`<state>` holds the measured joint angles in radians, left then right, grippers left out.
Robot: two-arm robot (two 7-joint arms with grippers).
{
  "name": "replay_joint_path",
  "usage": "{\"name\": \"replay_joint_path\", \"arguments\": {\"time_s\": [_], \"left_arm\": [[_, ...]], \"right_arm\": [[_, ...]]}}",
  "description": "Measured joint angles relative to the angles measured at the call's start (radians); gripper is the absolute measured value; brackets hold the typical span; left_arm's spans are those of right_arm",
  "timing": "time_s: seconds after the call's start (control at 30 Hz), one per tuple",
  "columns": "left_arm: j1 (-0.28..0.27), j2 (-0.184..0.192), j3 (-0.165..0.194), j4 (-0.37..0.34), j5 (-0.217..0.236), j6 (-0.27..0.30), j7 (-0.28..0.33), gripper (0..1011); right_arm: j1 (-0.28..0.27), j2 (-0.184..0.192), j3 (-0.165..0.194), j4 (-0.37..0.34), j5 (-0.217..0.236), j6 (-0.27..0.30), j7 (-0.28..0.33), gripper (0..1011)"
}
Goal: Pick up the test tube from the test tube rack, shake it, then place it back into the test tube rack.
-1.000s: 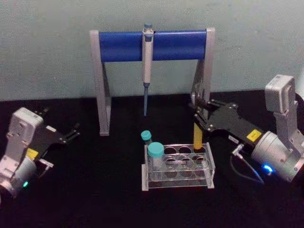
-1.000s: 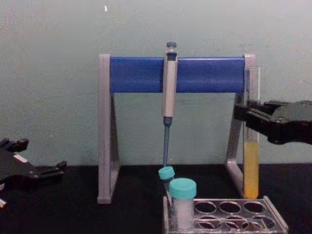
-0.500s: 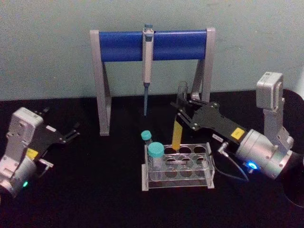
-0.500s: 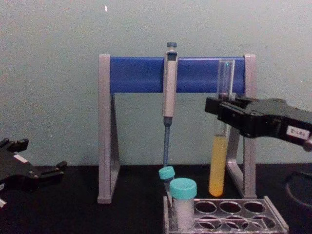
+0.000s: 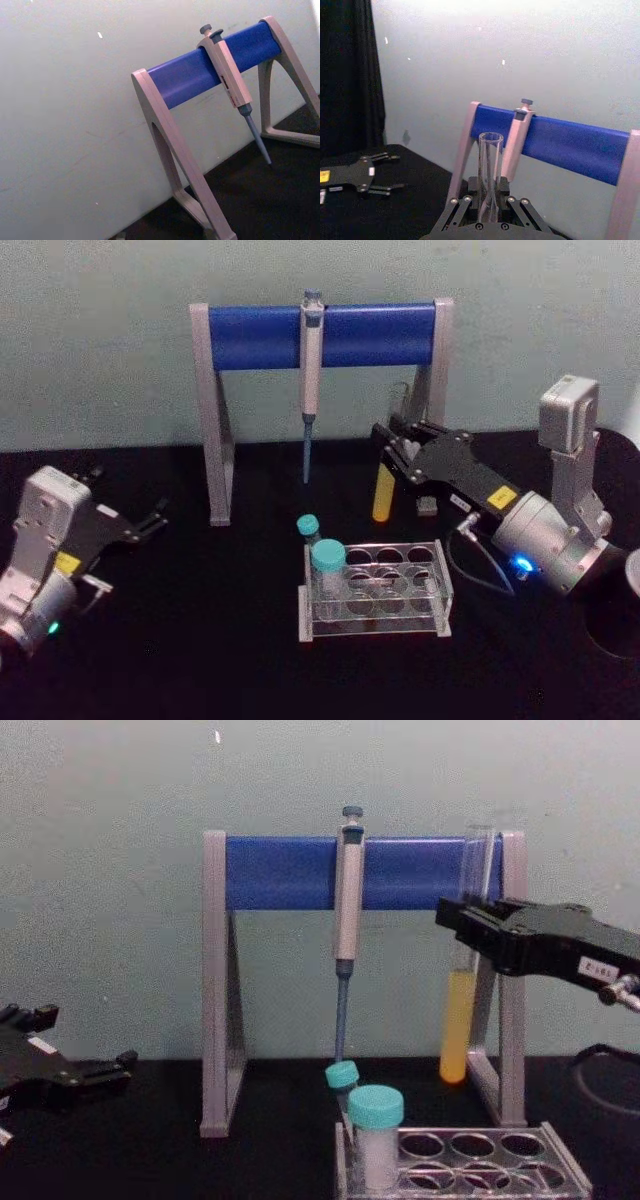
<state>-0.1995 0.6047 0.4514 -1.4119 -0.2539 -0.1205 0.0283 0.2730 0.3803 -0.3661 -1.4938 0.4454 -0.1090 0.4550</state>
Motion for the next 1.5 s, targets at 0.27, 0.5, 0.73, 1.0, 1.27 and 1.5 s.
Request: {"name": "replay_joint_path", "arguments": {"time_s": [0.27,0.5,0.73,1.0,1.27,1.5], "left_arm": [[0.0,0.0,0.0,0.0,0.0,0.0,0.0,1001],[0.0,0.0,0.0,0.0,0.0,0.0,0.0,1001],[0.0,0.0,0.0,0.0,0.0,0.0,0.0,1001],[0.0,0.0,0.0,0.0,0.0,0.0,0.0,1001],[0.0,0.0,0.0,0.0,0.0,0.0,0.0,1001],[0.0,0.0,0.0,0.0,0.0,0.0,0.0,1001]], "right_arm": [[-0.007,-0.003,0.016,-0.004,-0.013,-0.001,-0.012,235],[-0.013,-0.005,0.023,-0.011,-0.019,0.003,-0.013,235],[-0.015,-0.007,0.027,-0.013,-0.022,0.007,-0.013,235],[-0.018,-0.009,0.028,-0.016,-0.024,0.008,-0.011,235],[-0.023,0.003,0.028,-0.022,-0.016,0.002,0.022,235],[-0.032,0.041,0.018,-0.042,0.028,-0.017,0.103,235]]}}
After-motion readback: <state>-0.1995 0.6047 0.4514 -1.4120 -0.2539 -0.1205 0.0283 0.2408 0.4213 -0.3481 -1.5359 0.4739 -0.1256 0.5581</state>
